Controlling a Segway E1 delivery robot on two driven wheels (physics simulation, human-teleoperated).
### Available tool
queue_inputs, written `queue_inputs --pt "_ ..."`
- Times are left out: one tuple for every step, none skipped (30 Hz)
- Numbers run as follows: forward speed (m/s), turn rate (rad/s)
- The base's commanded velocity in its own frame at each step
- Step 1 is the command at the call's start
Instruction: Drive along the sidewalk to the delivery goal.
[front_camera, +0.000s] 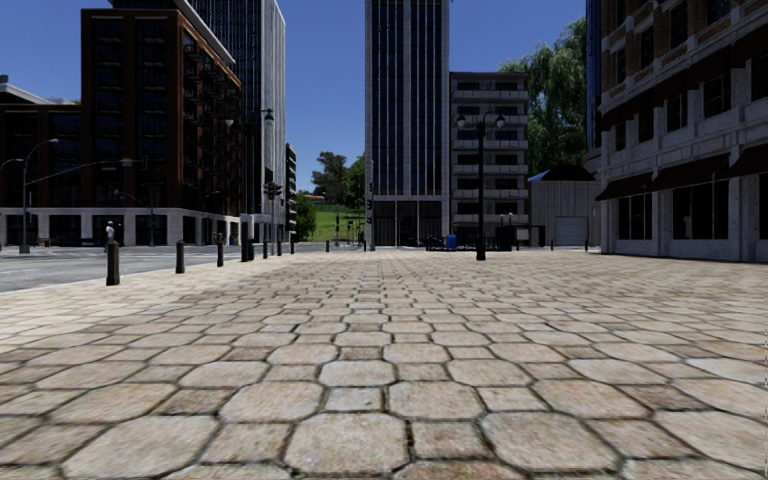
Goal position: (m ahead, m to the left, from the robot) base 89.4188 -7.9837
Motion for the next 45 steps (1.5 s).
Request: queue_inputs --pt "2.0 0.0" --pt "2.0 0.0" --pt "2.0 0.0" --pt "2.0 0.0" --pt "2.0 0.0" --pt "2.0 0.0" --pt "2.0 0.0" --pt "2.0 0.0" --pt "2.0 0.0" --pt "2.0 0.0" --pt "2.0 0.0" --pt "2.0 0.0" --pt "2.0 0.0" --pt "2.0 0.0" --pt "2.0 0.0" --pt "2.0 0.0" --pt "2.0 0.0" --pt "2.0 0.0" --pt "2.0 0.0" --pt "2.0 0.0" --pt "2.0 0.0" --pt "2.0 0.0" --pt "2.0 0.0" --pt "2.0 0.0" --pt "2.0 0.0" --pt "2.0 0.0" --pt "2.0 0.0" --pt "2.0 0.0" --pt "2.0 0.0" --pt "2.0 0.0" --pt "2.0 0.0" --pt "2.0 0.0" --pt "2.0 0.0" --pt "2.0 0.0" --pt "2.0 0.0" --pt "2.0 0.0" --pt "2.0 0.0" --pt "2.0 0.0" --pt "2.0 0.0" --pt "2.0 0.0" --pt "2.0 0.0" --pt "2.0 0.0" --pt "2.0 0.0" --pt "2.0 0.0" --pt "2.0 0.0"
